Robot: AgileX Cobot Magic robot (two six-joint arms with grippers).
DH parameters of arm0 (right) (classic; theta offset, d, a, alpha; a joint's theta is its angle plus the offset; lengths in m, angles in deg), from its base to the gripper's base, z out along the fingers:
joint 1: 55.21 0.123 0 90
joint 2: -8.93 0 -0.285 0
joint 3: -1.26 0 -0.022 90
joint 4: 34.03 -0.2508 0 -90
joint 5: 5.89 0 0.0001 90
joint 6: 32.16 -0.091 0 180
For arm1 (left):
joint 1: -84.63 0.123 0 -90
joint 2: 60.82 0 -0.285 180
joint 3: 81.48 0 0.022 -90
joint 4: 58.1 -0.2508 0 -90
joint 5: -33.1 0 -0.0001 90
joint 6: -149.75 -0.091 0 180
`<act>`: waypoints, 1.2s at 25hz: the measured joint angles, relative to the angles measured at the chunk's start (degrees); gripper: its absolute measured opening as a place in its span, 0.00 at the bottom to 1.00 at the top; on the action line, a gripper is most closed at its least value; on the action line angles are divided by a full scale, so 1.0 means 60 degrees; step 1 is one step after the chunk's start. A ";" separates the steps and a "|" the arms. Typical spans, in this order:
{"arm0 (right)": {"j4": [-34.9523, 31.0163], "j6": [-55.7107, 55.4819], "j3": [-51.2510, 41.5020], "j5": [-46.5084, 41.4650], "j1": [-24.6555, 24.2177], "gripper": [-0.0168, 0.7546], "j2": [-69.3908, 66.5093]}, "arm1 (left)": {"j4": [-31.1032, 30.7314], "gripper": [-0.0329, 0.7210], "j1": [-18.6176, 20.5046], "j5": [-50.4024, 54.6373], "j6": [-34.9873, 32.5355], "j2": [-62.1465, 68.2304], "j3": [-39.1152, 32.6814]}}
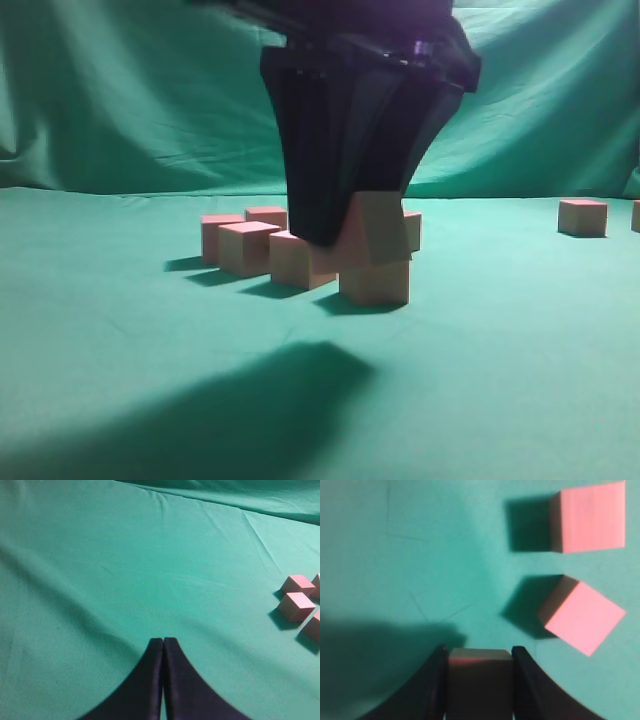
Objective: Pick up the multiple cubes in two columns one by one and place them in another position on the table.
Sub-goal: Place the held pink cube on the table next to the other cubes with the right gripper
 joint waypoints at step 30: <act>0.1226 -0.1505 -0.1393 0.2435 0.0000 0.37 0.0530 | 0.0000 0.04 0.0000 0.0000 0.0000 0.0000 0.0000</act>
